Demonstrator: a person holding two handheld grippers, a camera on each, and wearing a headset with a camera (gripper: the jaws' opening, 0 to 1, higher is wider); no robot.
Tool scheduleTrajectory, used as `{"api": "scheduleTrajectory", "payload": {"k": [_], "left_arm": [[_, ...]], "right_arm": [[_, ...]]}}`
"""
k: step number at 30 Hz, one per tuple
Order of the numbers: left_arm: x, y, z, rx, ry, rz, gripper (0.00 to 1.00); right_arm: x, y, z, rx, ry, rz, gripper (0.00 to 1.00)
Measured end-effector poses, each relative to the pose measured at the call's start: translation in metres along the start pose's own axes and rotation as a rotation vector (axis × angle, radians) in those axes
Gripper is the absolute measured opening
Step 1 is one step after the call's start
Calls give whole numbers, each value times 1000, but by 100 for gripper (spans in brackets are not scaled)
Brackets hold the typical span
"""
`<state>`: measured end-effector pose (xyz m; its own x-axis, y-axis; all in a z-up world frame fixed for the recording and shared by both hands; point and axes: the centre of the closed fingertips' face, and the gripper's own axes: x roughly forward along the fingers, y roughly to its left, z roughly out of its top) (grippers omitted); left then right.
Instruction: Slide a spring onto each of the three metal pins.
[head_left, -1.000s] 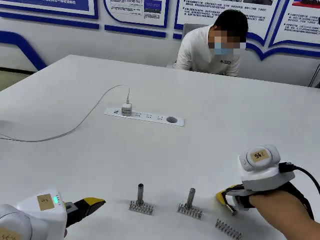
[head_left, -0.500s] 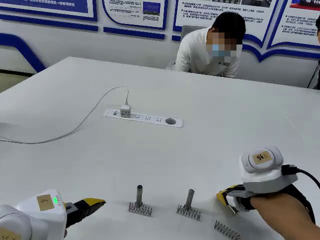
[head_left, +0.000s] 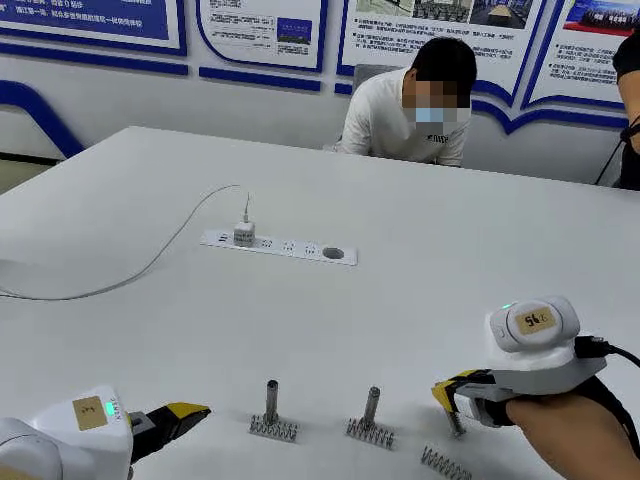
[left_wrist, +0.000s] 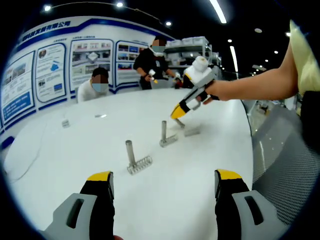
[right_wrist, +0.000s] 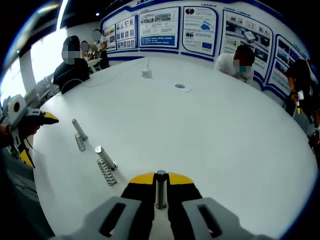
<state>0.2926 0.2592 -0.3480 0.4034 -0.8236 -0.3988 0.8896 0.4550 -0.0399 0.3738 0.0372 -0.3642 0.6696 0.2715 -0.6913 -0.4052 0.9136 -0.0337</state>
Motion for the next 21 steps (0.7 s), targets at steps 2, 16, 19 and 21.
{"api": "scheduleTrajectory", "payload": {"k": [2, 16, 19, 21], "left_arm": [[0, 0, 0, 3, -1, -1, 84], [2, -3, 8, 23, -7, -11, 84], [2, -4, 8, 26, -8, -13, 84], [2, -4, 9, 27, -10, -13, 84]], "right_arm": [[-2, 0, 0, 0, -6, -2, 9], [-20, 0, -9, 24, -32, -20, 9], [-23, 1, -11, 27, -32, -23, 9], [-25, 2, -13, 29, -34, -23, 9]]}}
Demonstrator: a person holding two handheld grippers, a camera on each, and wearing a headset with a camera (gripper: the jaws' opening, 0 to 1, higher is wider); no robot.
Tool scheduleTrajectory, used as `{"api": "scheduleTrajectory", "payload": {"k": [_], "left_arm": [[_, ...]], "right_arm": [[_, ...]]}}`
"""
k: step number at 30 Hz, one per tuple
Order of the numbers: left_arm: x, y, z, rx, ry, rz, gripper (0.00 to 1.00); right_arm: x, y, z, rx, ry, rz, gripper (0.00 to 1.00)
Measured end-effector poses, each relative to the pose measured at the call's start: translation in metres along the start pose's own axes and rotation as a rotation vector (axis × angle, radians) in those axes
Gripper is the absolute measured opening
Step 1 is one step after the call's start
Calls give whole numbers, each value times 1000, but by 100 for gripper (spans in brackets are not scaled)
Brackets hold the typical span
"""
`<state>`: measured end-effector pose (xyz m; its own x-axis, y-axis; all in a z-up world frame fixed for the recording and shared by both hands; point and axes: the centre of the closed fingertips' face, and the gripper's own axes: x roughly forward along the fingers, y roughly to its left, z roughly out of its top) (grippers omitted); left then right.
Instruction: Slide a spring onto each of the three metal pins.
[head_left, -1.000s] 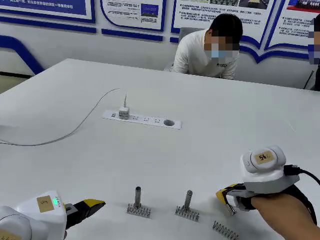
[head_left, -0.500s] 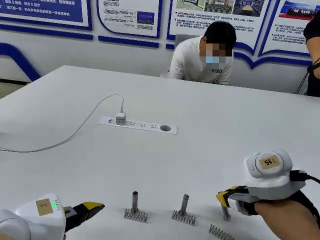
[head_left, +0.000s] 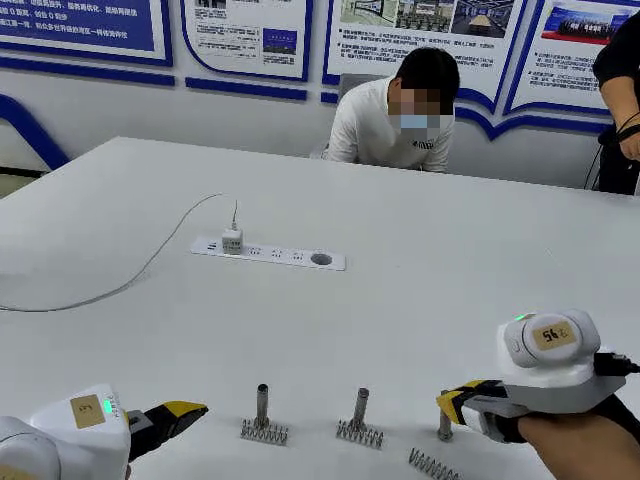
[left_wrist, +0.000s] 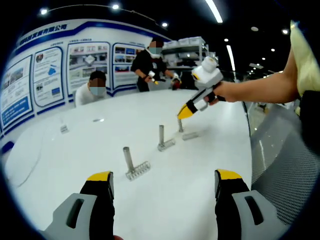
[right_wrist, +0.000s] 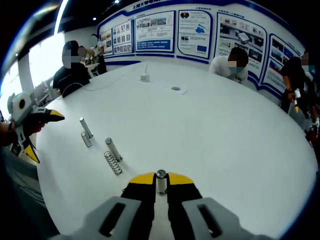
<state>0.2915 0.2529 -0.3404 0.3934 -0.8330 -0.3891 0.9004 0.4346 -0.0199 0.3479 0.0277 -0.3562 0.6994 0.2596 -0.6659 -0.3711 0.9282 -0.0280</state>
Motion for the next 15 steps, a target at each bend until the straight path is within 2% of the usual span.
{"api": "scheduleTrajectory", "payload": {"k": [6, 15], "left_arm": [[-1, 0, 0, 3, -2, 1, 84], [-1, -2, 2, 6, -6, 1, 84]], "right_arm": [[-4, -1, -4, 16, -4, -2, 9], [-5, 1, -5, 1, -2, 3, 10]]}}
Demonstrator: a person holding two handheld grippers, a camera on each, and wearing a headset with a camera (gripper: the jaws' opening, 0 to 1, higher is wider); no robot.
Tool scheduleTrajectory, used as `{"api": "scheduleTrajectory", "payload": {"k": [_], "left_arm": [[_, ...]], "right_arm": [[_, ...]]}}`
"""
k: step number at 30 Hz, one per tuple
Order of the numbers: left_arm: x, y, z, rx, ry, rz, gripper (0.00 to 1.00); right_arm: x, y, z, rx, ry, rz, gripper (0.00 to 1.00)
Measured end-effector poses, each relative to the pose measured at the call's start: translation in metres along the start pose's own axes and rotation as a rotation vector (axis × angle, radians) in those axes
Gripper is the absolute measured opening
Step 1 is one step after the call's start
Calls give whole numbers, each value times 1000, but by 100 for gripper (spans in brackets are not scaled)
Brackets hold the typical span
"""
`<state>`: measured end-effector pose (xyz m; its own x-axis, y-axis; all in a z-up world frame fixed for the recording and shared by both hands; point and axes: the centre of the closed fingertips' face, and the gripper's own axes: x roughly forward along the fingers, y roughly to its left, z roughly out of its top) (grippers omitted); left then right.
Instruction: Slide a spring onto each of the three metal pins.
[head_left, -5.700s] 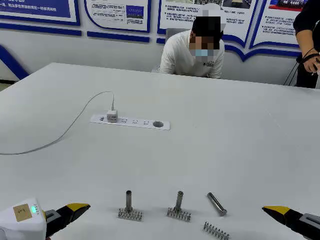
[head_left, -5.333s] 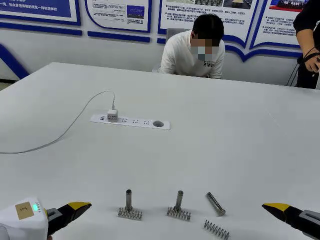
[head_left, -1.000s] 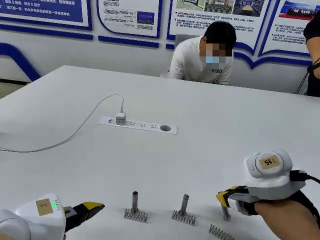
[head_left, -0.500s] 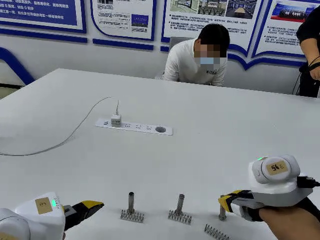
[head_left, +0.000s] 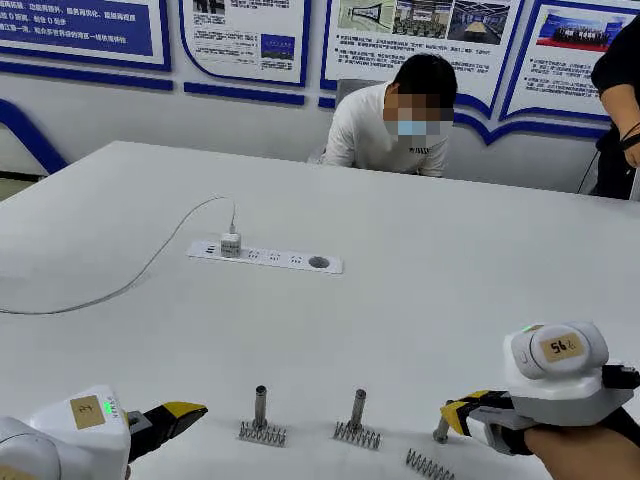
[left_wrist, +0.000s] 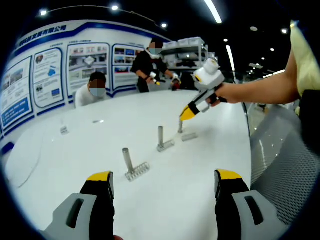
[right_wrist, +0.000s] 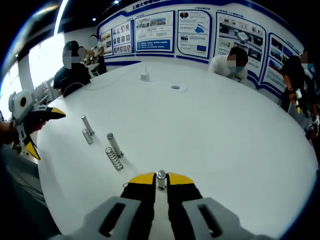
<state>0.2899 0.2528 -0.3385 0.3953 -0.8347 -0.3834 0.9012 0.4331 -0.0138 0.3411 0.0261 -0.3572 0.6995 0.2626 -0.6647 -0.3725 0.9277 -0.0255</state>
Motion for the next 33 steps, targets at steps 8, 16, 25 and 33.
{"api": "scheduleTrajectory", "payload": {"k": [8, 16, 25, 33], "left_arm": [[0, 0, 1, 1, -2, 1, 84], [1, -1, 0, 3, 2, -6, 84], [3, -4, 1, 8, 5, -16, 84], [3, -4, 0, 11, 9, -17, 84]], "right_arm": [[-5, 1, 1, -4, -12, 3, 12], [-21, 1, -8, -26, -18, 12, 13], [-21, 21, -27, -85, 14, 124, 16], [-14, 35, -44, -159, 77, 206, 16]]}}
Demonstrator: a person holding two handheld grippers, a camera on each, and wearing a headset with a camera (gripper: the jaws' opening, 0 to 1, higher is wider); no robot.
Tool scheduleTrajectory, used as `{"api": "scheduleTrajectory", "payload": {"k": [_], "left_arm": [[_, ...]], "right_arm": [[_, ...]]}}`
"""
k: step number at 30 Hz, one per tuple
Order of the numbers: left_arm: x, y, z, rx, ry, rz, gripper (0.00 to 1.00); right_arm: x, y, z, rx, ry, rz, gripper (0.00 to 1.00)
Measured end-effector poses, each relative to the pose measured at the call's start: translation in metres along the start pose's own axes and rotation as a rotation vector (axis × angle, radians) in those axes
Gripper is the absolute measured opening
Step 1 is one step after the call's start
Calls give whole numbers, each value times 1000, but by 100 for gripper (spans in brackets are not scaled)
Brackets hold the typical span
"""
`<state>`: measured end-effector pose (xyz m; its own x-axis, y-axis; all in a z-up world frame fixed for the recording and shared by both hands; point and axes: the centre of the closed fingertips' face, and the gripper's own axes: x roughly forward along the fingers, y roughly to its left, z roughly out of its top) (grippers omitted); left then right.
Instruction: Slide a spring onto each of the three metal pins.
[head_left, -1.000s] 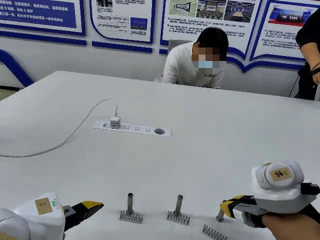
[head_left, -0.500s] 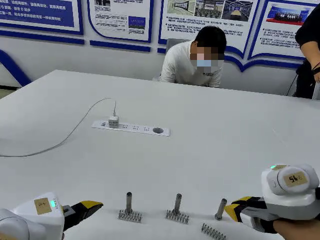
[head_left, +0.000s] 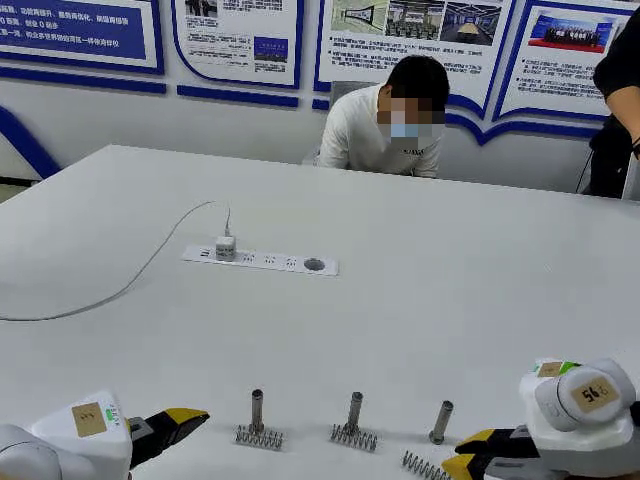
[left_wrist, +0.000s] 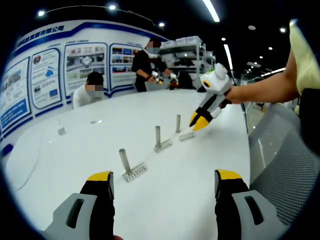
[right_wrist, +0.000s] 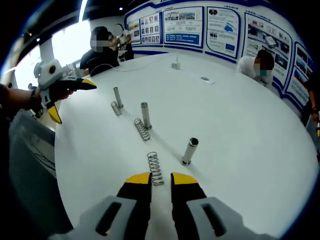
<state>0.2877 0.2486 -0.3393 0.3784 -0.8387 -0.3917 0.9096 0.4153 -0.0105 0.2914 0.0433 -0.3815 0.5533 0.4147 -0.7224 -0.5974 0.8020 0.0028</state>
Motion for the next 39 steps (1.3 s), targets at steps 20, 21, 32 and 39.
{"api": "scheduleTrajectory", "payload": {"k": [20, 21, 32, 39], "left_arm": [[0, -2, -3, -8, 7, 1, 84], [0, -2, -4, -9, 8, 0, 84], [5, -10, -5, -6, 9, -20, 84], [11, -22, -6, 15, 25, -61, 82]], "right_arm": [[19, 2, -15, -74, 106, 29, 15], [19, 2, -16, -73, 109, 31, 15], [18, 3, -15, -88, 118, 43, 12], [11, 7, -10, -123, 109, 50, 11]]}}
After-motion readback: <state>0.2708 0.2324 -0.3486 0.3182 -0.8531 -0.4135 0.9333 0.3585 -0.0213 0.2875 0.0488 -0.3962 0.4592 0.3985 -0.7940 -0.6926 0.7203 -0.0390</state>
